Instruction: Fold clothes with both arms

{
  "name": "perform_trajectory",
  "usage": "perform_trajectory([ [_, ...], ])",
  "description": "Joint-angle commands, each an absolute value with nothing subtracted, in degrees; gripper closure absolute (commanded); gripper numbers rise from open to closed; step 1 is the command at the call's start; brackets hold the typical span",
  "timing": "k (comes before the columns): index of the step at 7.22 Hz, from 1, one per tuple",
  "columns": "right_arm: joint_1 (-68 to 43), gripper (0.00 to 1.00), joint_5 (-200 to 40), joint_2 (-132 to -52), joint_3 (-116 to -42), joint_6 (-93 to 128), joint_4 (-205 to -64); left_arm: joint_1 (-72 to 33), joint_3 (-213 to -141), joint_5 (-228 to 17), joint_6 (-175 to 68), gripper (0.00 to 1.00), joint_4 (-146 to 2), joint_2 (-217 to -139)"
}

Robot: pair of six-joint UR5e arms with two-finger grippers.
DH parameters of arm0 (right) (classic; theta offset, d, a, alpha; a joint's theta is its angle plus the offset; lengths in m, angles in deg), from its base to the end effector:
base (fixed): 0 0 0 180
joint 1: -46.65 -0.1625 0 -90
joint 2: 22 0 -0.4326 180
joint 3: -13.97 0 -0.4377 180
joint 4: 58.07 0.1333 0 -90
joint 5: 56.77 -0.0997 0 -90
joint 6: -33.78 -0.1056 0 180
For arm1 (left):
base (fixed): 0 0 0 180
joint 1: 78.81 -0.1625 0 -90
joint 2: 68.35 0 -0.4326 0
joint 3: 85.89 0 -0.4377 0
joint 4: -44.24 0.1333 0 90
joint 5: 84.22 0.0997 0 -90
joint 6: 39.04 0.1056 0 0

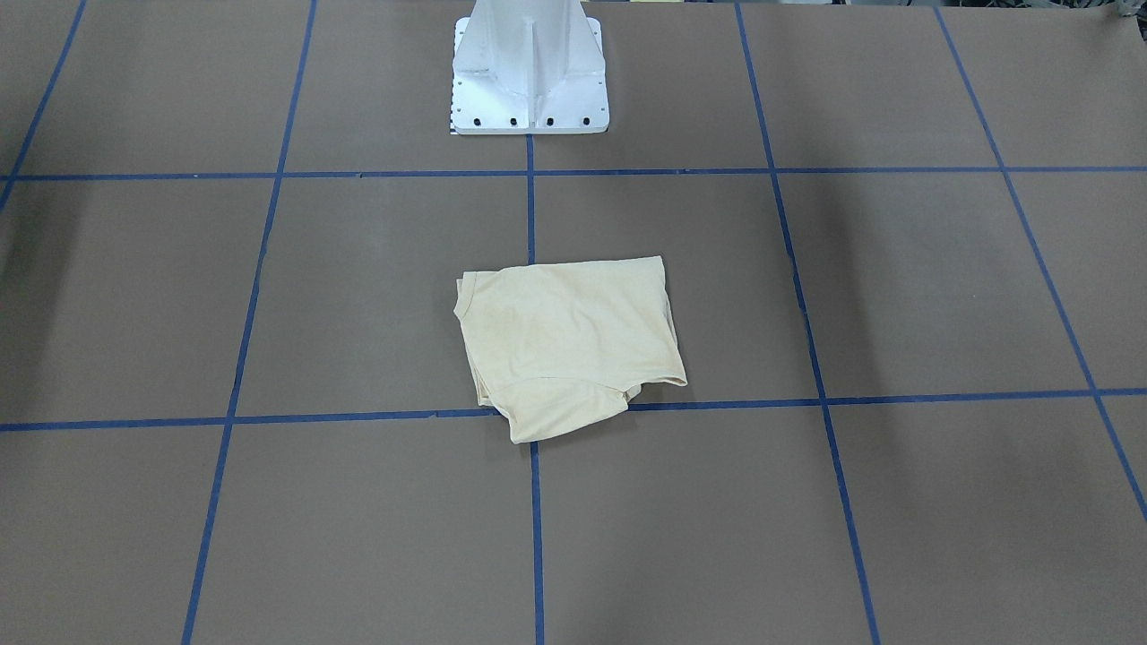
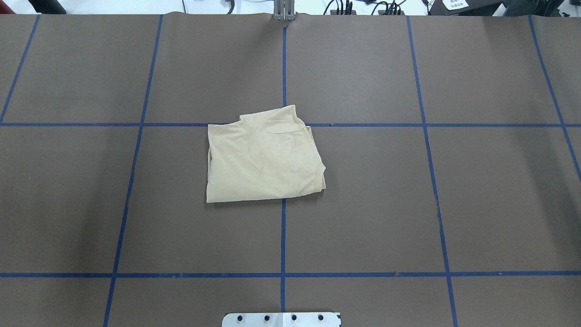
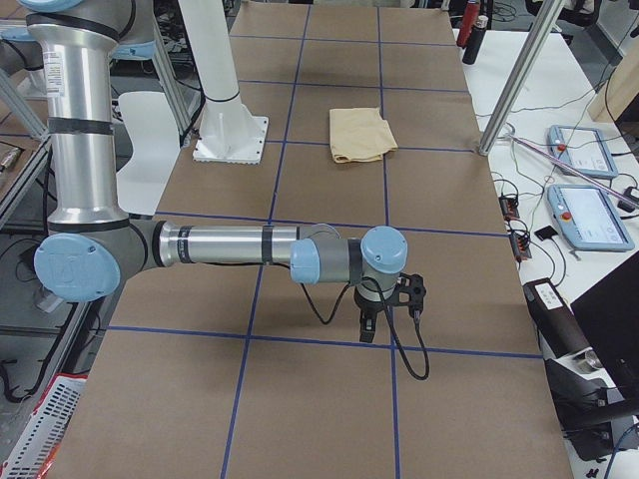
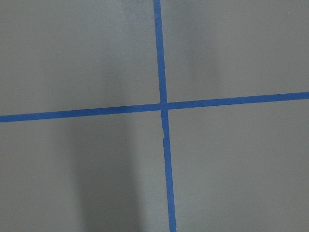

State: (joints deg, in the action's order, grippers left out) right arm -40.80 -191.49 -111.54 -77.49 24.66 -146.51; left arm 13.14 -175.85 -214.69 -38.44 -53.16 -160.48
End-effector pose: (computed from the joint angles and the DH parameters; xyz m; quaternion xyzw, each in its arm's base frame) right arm 0.0347 -0.5471 0.6493 -0.0107 -0.3811 0.0414 0.9235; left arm -0.0840 -0.5625 0.6416 0.0853 0.3429 0.0176 0.9353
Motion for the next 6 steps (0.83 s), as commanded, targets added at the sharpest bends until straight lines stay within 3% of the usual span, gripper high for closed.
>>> perform_trajectory([
  [1, -40.8, 0.0, -191.68, -111.56, -77.44, 24.55, -146.58, 12.95, -176.59, -214.64, -39.48, 0.0, -51.31, -159.68],
  [6, -40.8, 0.0, -191.94, -111.38, -77.97, 24.55, -146.49, 12.51, -177.21, -221.41, -39.66, 0.0, -42.68, -159.67],
])
